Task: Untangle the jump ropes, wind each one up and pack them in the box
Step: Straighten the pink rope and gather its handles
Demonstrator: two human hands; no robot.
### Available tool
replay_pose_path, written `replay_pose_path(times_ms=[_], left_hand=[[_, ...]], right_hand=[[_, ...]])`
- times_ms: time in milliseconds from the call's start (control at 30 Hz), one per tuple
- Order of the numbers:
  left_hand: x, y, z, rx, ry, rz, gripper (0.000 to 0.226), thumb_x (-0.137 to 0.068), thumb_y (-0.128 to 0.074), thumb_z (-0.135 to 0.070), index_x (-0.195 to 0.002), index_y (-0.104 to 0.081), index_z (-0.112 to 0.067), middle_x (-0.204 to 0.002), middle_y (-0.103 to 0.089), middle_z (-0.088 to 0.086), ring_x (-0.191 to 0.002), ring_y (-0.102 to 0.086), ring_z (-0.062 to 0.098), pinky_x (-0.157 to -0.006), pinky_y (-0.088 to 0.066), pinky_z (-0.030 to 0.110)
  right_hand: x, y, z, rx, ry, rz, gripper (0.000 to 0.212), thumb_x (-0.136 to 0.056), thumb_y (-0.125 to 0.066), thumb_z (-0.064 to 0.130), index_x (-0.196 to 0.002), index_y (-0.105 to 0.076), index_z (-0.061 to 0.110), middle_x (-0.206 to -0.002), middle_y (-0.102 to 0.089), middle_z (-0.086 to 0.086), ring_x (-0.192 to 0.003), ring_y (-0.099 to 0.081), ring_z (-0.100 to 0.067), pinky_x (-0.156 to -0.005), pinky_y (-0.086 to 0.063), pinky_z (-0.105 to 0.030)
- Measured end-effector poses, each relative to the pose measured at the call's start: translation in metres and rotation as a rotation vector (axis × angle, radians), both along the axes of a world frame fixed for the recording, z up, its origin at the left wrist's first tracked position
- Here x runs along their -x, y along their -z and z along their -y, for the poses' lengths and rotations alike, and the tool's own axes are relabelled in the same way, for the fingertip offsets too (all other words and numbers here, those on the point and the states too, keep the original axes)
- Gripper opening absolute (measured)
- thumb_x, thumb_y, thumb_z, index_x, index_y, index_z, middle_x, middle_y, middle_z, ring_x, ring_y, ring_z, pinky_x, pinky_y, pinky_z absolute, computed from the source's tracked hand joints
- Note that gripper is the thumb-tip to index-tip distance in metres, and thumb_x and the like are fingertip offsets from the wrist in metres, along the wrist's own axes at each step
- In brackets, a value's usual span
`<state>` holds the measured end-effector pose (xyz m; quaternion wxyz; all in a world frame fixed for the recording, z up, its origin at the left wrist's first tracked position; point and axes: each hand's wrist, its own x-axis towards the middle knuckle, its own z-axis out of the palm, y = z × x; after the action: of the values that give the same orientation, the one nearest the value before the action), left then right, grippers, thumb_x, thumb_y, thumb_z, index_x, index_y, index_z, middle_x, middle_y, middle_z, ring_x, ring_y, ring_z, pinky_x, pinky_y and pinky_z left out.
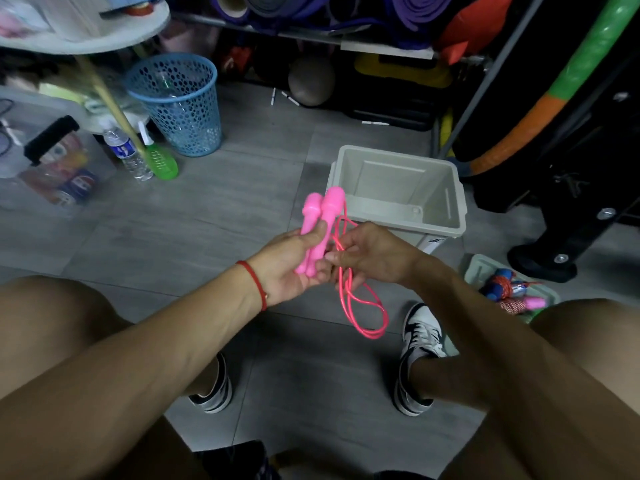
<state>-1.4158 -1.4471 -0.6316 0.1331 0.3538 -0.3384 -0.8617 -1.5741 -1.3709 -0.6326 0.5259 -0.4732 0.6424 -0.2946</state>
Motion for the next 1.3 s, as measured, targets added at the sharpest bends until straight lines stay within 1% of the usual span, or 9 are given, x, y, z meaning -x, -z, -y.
replay_pose_path(times_ms=[100, 233, 333, 433, 667, 800, 967, 1133, 1300], left_hand=[[0.003, 0.000, 0.010, -0.066, -0.041, -0.058, 0.020, -0.102, -0.051, -0.029, -0.097, -0.056, -0.011, -0.076, -0.057, 0.006, -0.039, -0.039, 0.007, -0.038, -0.035, 0.018], [0.000, 0.007, 0.031, -0.031, -0.206, -0.065, 0.015, -0.102, -0.052, -0.027, -0.099, -0.055, -0.013, -0.074, -0.056, 0.003, -0.042, -0.038, 0.008, -0.041, -0.036, 0.019], [-0.009, 0.017, 0.053, 0.184, -0.360, 0.169, 0.010, -0.102, -0.055, -0.024, -0.098, -0.051, -0.016, -0.068, -0.051, 0.004, -0.037, -0.033, 0.009, -0.038, -0.033, 0.018], [-0.017, 0.024, 0.062, 0.201, -0.462, 0.227, 0.007, -0.103, -0.053, -0.021, -0.102, -0.048, -0.016, -0.067, -0.049, 0.006, -0.034, -0.031, 0.009, -0.038, -0.031, 0.016], [-0.020, 0.032, 0.069, 0.192, -0.580, 0.292, 0.005, -0.105, -0.050, -0.021, -0.105, -0.045, -0.018, -0.064, -0.047, 0.006, -0.032, -0.028, 0.009, -0.040, -0.030, 0.014], [-0.021, 0.034, 0.068, 0.201, -0.472, 0.276, 0.012, -0.103, -0.053, -0.022, -0.096, -0.046, -0.015, -0.067, -0.051, 0.007, -0.033, -0.033, 0.010, -0.039, -0.032, 0.016], [-0.015, 0.029, 0.051, 0.222, -0.309, 0.161, 0.017, -0.102, -0.054, -0.020, -0.091, -0.052, -0.007, -0.065, -0.061, 0.009, -0.037, -0.038, 0.012, -0.039, -0.036, 0.020], [-0.013, 0.039, 0.041, 0.454, -0.083, 0.516, 0.015, -0.102, -0.055, -0.024, -0.104, -0.052, -0.010, -0.090, -0.059, 0.017, -0.039, -0.040, 0.013, -0.038, -0.042, 0.023], [-0.012, 0.027, 0.034, 0.597, 0.027, 0.351, 0.018, -0.103, -0.054, -0.025, -0.117, -0.054, -0.015, -0.079, -0.065, 0.015, -0.040, -0.037, 0.017, -0.041, -0.039, 0.024]], right_hand=[[-0.002, -0.003, -0.001, 0.006, 0.023, 0.011, 0.029, -0.099, -0.060, 0.014, -0.110, -0.065, -0.013, -0.094, -0.071, -0.029, -0.077, -0.073, -0.028, -0.062, -0.061, -0.029], [0.016, -0.002, -0.014, -0.044, -0.016, -0.097, 0.024, -0.089, -0.076, 0.020, -0.099, -0.072, -0.001, -0.089, -0.074, -0.019, -0.077, -0.071, -0.023, -0.073, -0.060, -0.028], [0.040, 0.002, -0.025, -0.034, 0.078, -0.287, 0.008, -0.088, -0.072, 0.009, -0.093, -0.077, 0.006, -0.076, -0.073, -0.010, -0.058, -0.059, -0.009, -0.053, -0.046, -0.020], [0.060, 0.006, -0.033, -0.096, 0.294, -0.378, 0.014, -0.092, -0.064, 0.004, -0.089, -0.077, 0.007, -0.071, -0.074, -0.007, -0.052, -0.061, -0.007, -0.045, -0.043, -0.020], [0.056, 0.000, -0.045, -0.157, 0.567, 0.051, 0.008, -0.096, -0.057, -0.003, -0.094, -0.064, -0.007, -0.085, -0.062, -0.023, -0.066, -0.061, -0.025, -0.050, -0.057, -0.026], [0.060, -0.007, -0.047, -0.052, 0.596, 0.163, 0.015, -0.096, -0.058, -0.001, -0.105, -0.064, -0.010, -0.090, -0.068, -0.024, -0.067, -0.066, -0.019, -0.061, -0.057, -0.026], [0.048, -0.016, -0.037, -0.072, 0.602, 0.180, 0.014, -0.100, -0.052, 0.006, -0.104, -0.064, 0.000, -0.088, -0.071, -0.019, -0.055, -0.051, -0.014, -0.054, -0.042, -0.025], [0.035, -0.027, -0.032, 0.020, 0.579, 0.162, 0.011, -0.098, -0.050, 0.003, -0.099, -0.061, 0.006, -0.097, -0.076, -0.017, -0.054, -0.046, -0.014, -0.057, -0.040, -0.028], [0.034, -0.029, -0.031, 0.048, 0.627, 0.145, 0.010, -0.095, -0.054, -0.005, -0.095, -0.060, 0.003, -0.098, -0.074, -0.024, -0.053, -0.051, -0.018, -0.057, -0.042, -0.030]])
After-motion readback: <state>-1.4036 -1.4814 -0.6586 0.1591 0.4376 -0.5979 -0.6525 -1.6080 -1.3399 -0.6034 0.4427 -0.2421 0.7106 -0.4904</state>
